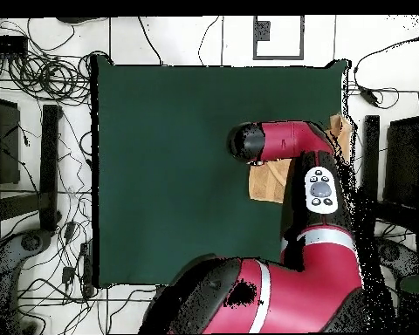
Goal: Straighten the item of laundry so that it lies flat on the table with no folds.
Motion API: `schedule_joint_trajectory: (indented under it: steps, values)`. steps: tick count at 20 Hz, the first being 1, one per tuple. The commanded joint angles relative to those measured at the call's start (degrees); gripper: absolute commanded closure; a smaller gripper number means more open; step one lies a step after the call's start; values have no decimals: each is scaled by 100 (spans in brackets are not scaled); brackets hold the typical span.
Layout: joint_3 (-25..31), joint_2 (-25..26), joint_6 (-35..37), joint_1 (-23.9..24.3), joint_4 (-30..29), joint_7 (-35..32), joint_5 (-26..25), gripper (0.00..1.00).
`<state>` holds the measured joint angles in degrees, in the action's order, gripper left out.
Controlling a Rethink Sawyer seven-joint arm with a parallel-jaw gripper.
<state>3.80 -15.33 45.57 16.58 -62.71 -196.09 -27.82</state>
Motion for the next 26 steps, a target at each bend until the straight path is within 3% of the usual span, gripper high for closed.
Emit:
schedule_joint_trajectory:
  steps: [1, 4, 5, 19, 26]
  values:
    - [623, 363, -522, -533, -779, -343, 671, 100]
    - [526, 387, -520, -602, -730, -338, 679, 100]
    - [488, 393, -489, -619, -736, -336, 772, 0]
    - [282, 408, -342, -905, -739, -515, 1313, 0]
    - [-136, 288, 533, -987, -515, -20, 1184, 0]
